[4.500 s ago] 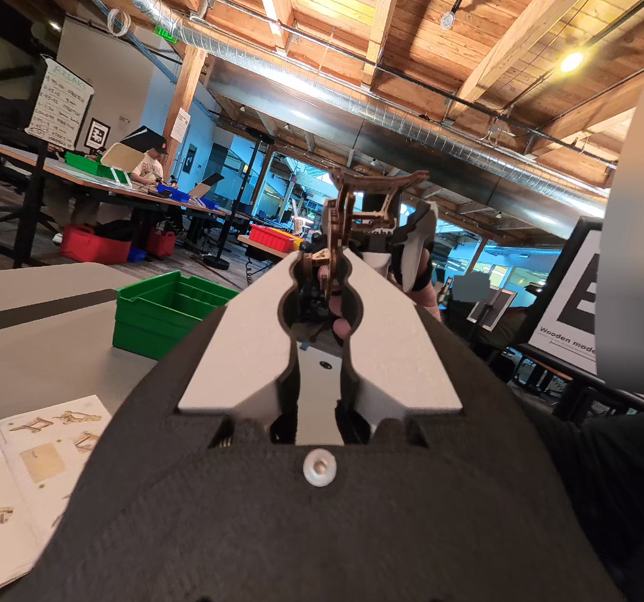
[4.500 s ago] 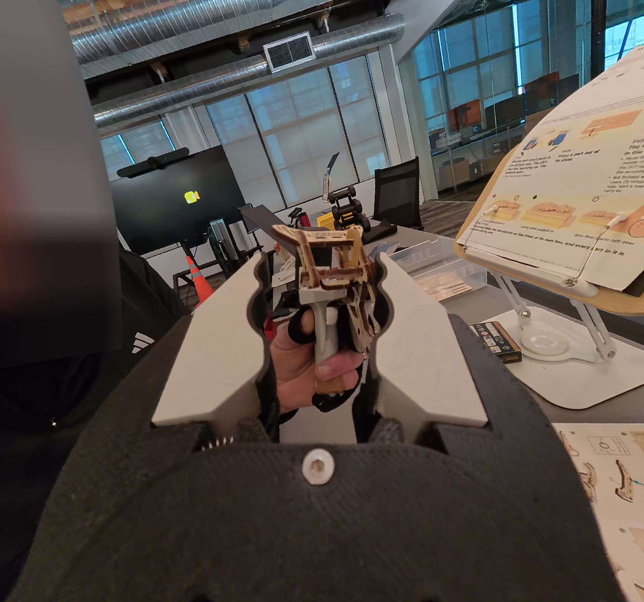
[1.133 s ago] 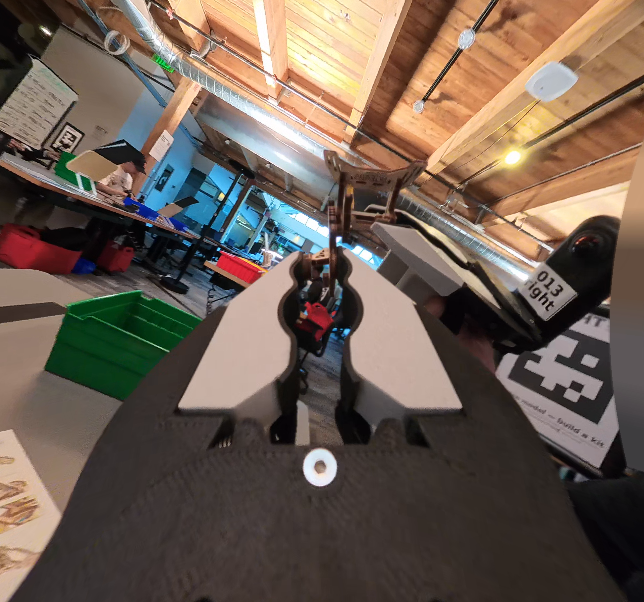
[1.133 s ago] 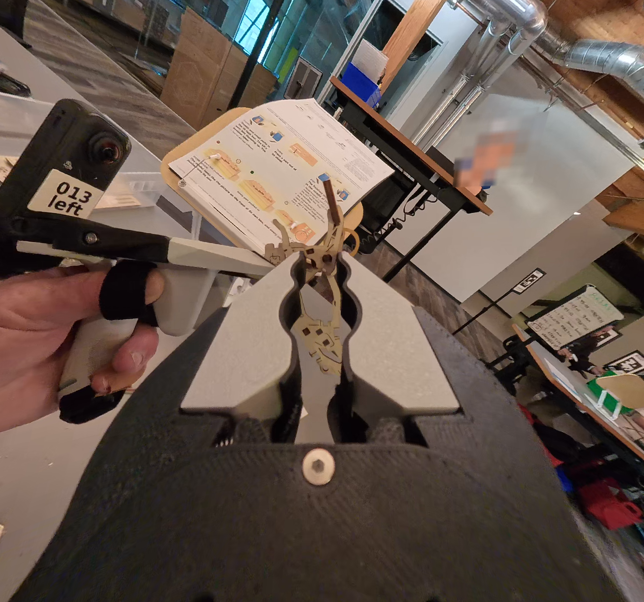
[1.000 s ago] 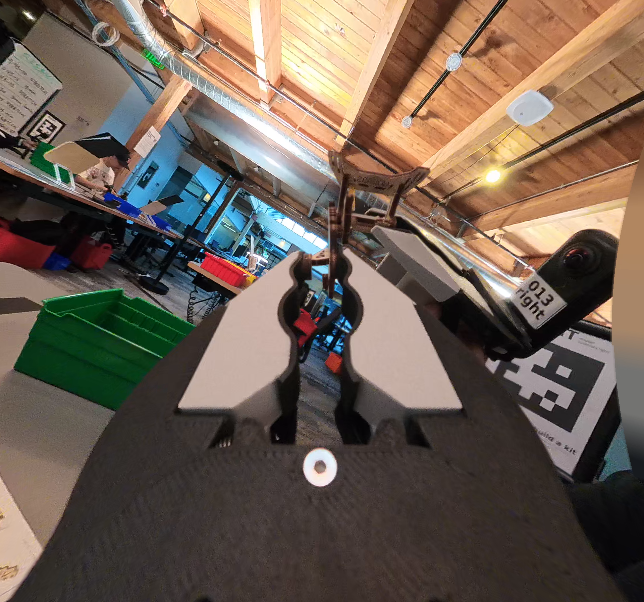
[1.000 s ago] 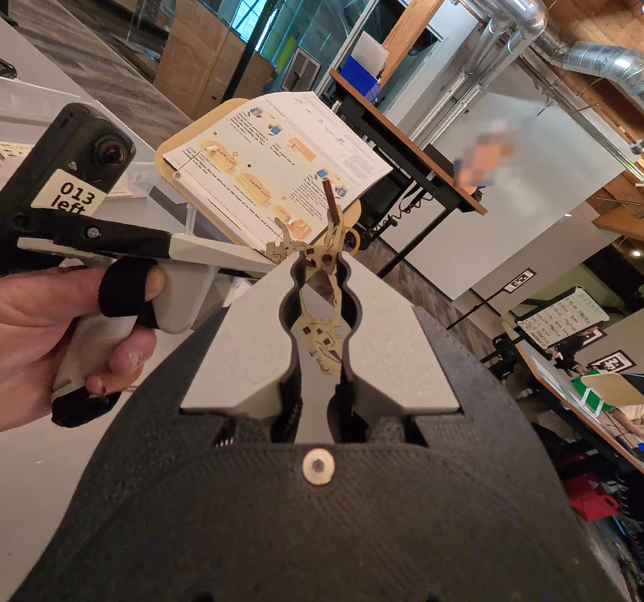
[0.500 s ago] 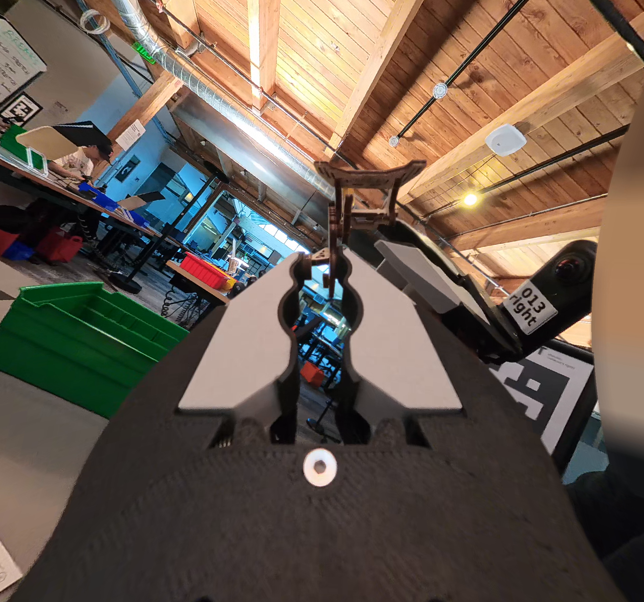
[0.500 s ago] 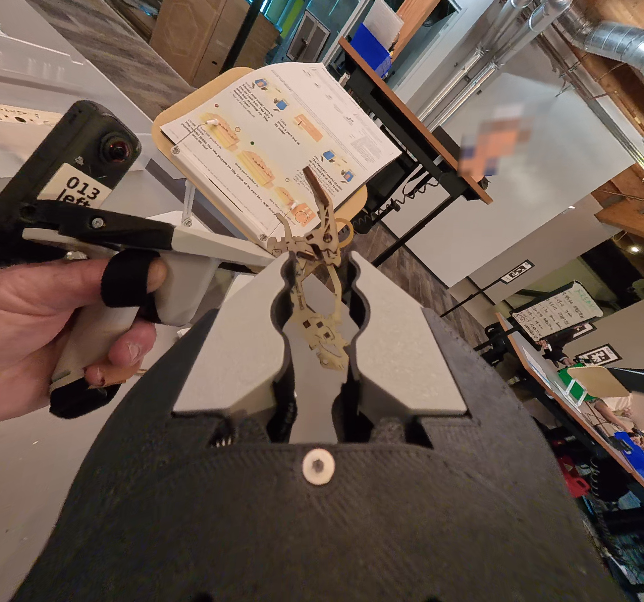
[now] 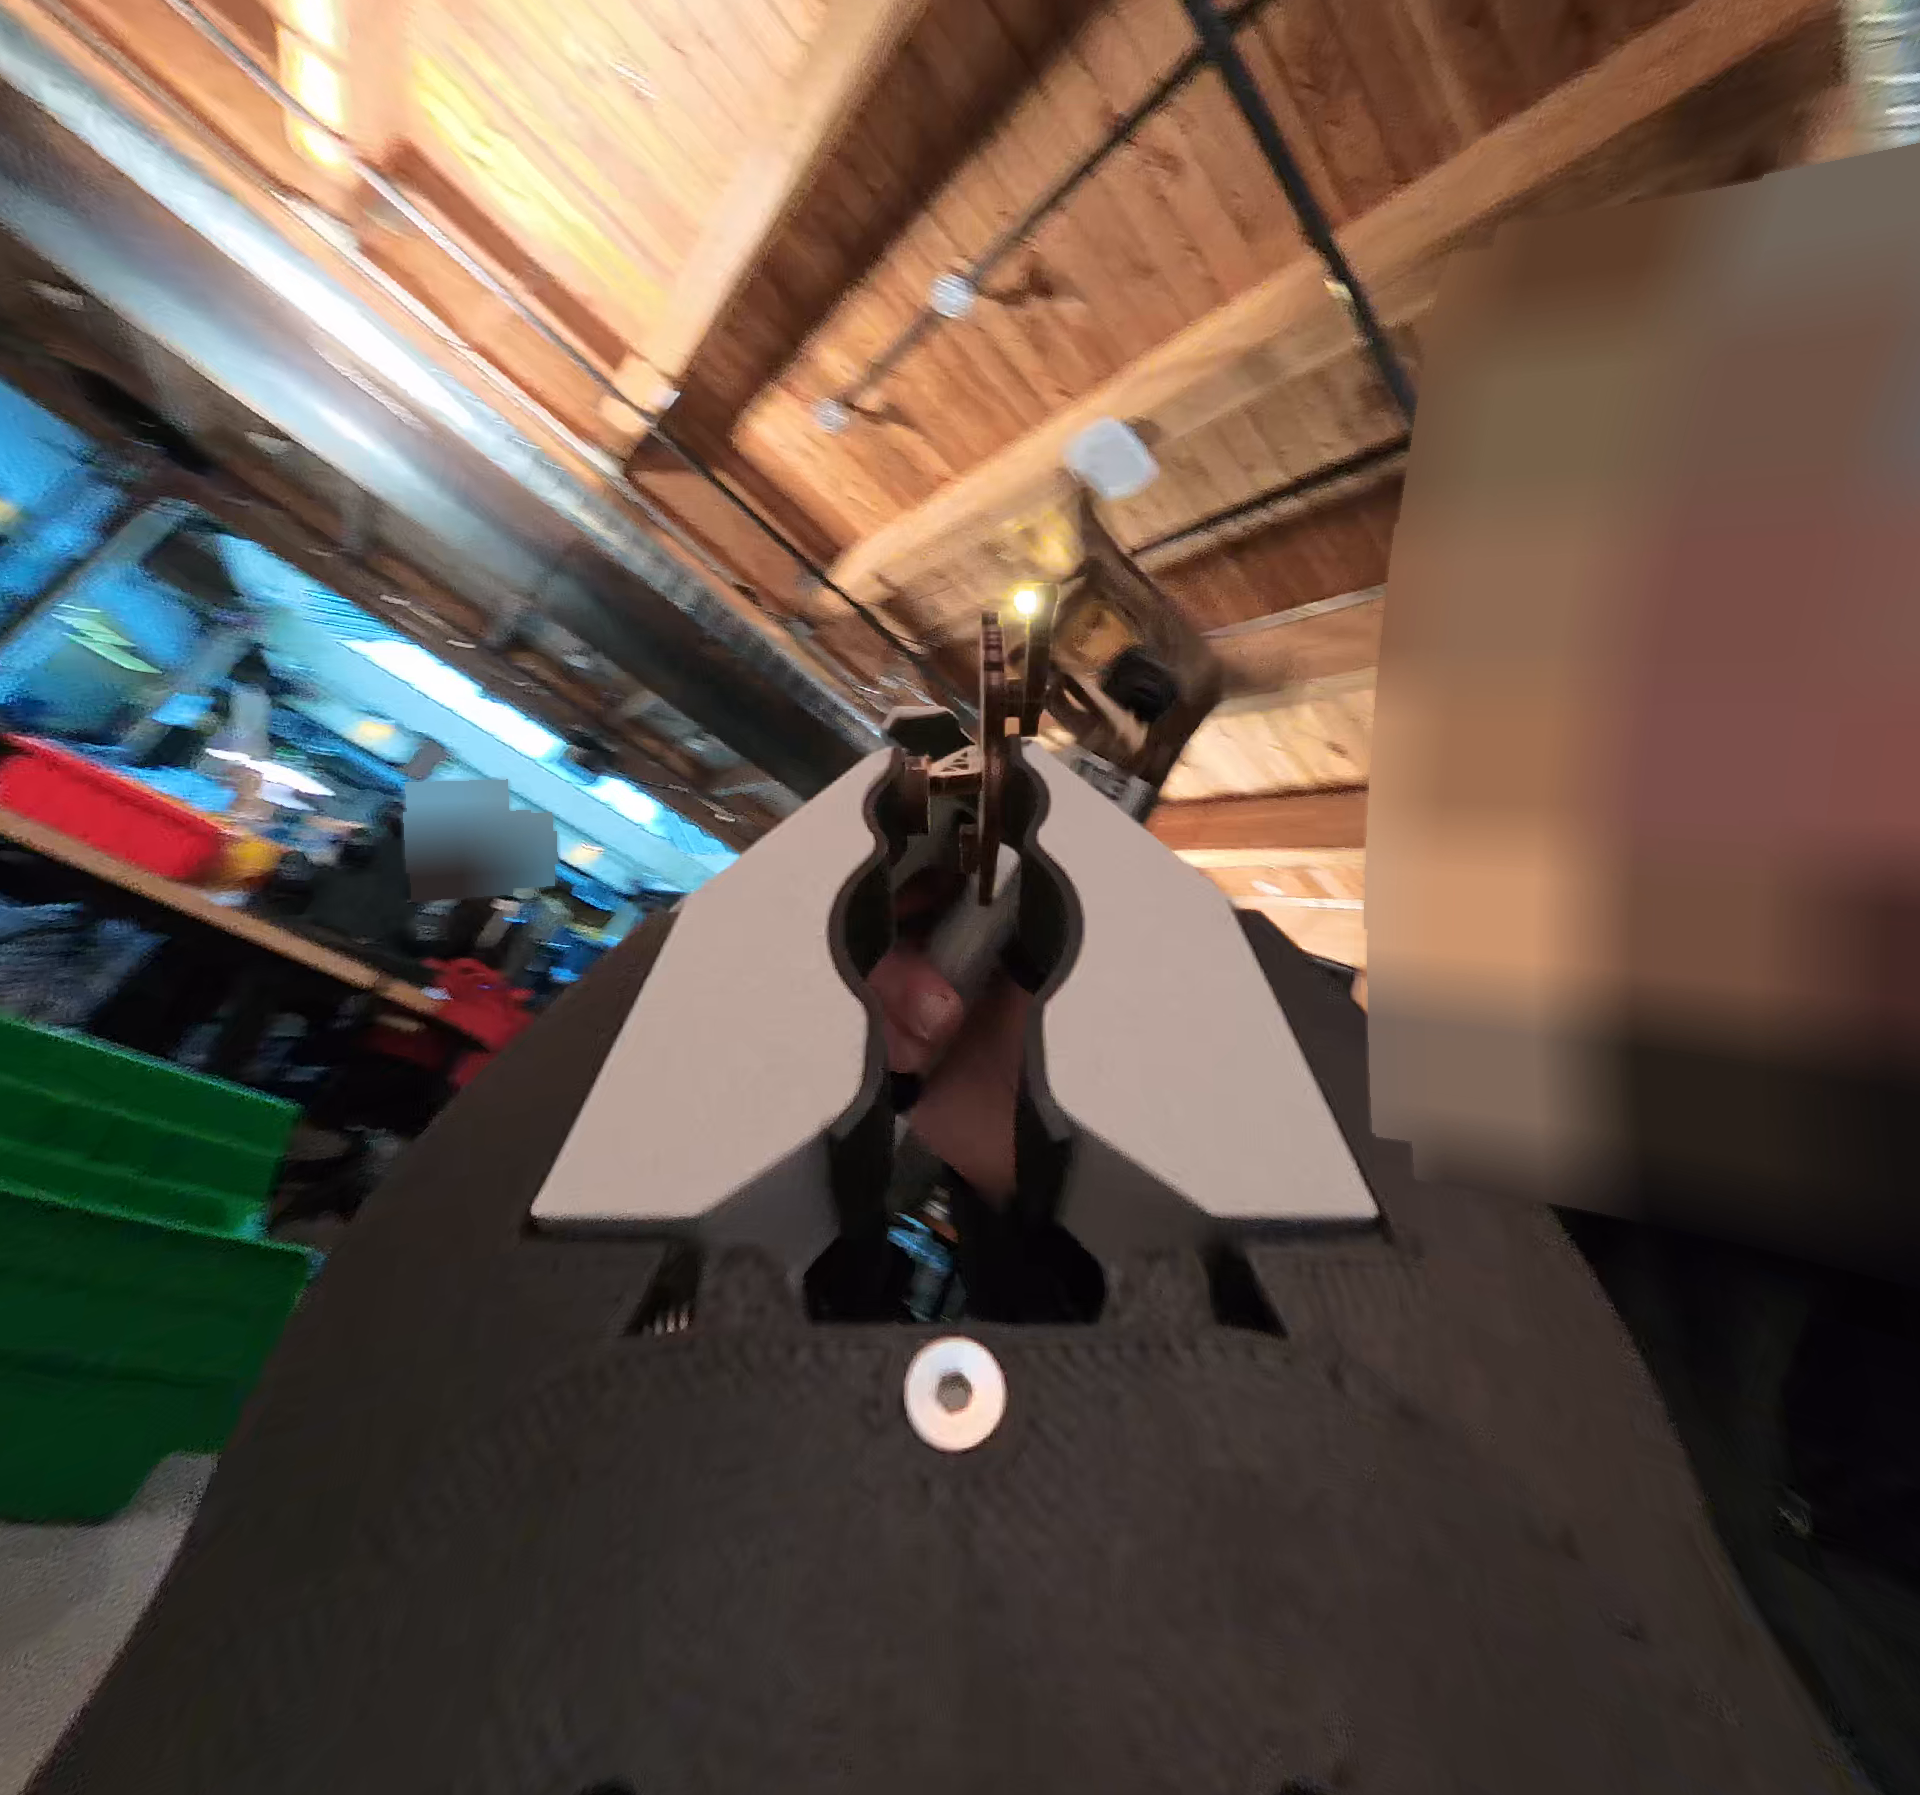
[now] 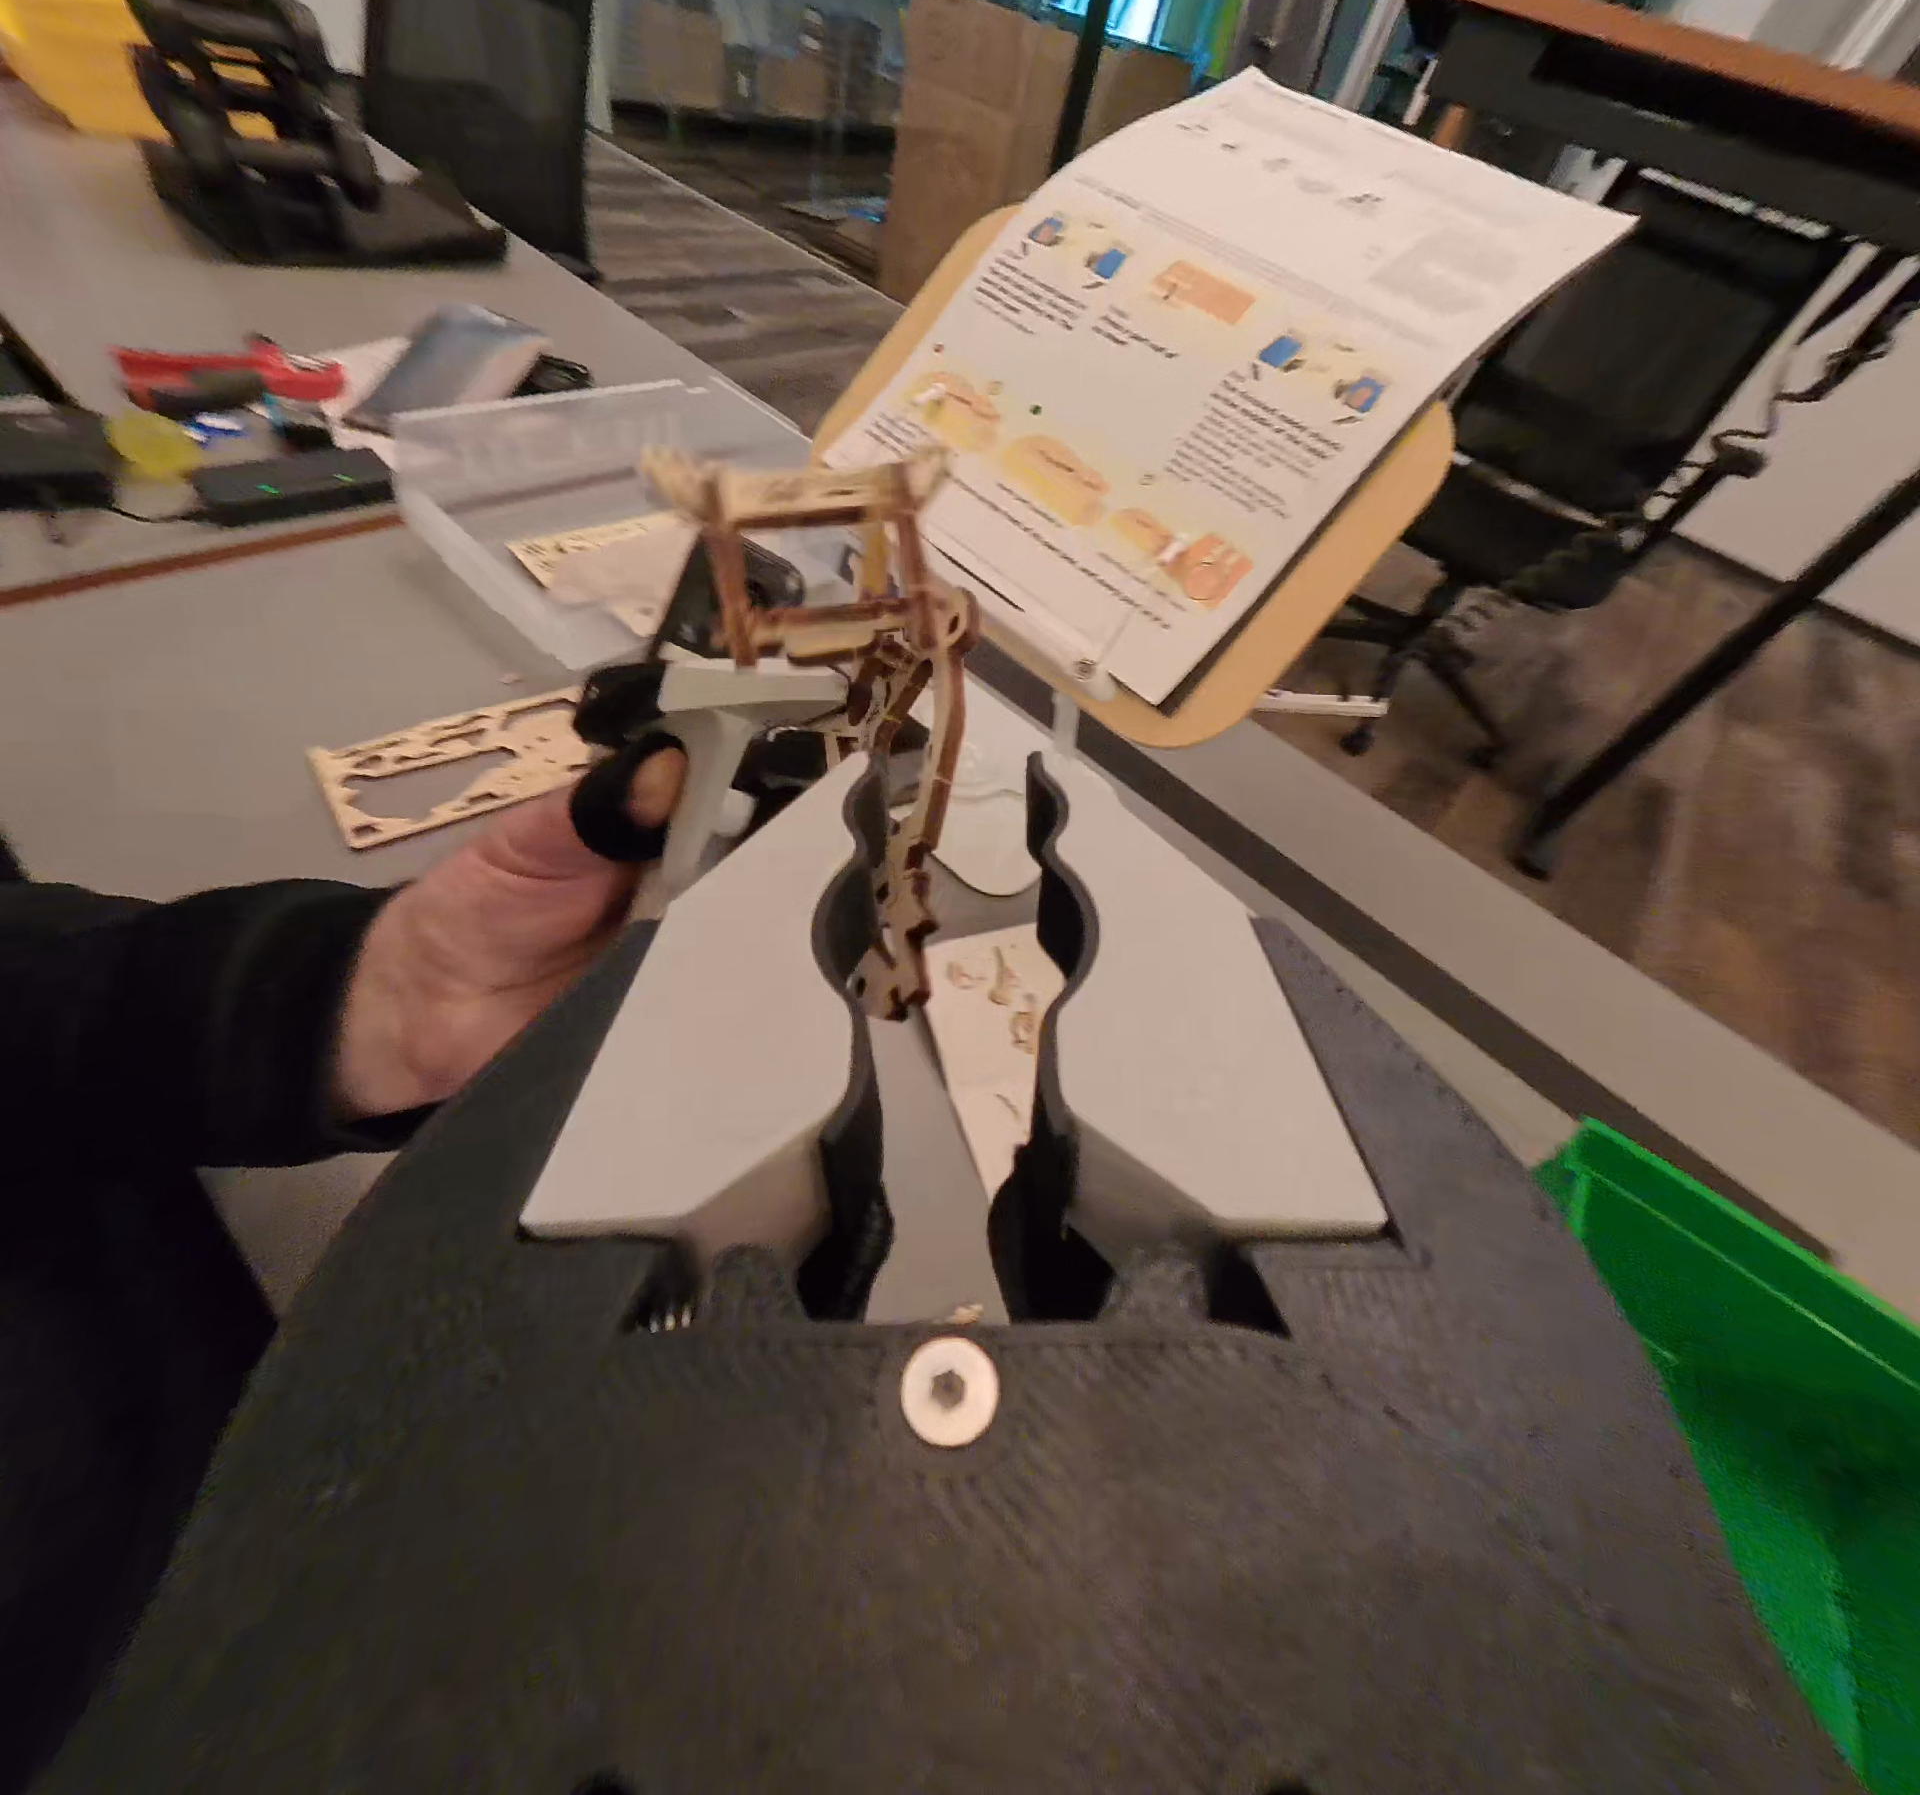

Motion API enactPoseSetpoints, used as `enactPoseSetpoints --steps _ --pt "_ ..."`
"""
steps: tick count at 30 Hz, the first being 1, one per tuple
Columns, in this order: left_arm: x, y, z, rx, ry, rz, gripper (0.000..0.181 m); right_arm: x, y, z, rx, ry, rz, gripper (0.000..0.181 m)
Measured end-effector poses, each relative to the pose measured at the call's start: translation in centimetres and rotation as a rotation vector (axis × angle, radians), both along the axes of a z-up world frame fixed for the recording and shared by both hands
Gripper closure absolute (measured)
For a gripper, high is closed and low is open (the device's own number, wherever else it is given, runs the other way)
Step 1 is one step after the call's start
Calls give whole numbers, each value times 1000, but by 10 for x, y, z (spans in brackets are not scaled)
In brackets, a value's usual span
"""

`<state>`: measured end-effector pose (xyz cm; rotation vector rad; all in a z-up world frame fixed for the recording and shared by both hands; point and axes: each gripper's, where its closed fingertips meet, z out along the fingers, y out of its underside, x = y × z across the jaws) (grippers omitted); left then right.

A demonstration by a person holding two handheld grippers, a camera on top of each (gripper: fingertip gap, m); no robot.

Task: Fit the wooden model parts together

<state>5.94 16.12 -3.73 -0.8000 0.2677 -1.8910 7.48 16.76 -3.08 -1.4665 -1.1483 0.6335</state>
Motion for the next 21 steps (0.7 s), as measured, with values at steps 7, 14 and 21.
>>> enactPoseSetpoints --steps 7,14,21 --pt "-1 11 -19 -53 11 -9 166 -1 1 -22 -68 -8 -19 176" --pt "-25 53 -84 -213 183 159 166 12 39 -87 -207 46 -92 161" --pt "-50 49 -118 -247 365 242 166 20 -32 -146 -312 -134 168 146"
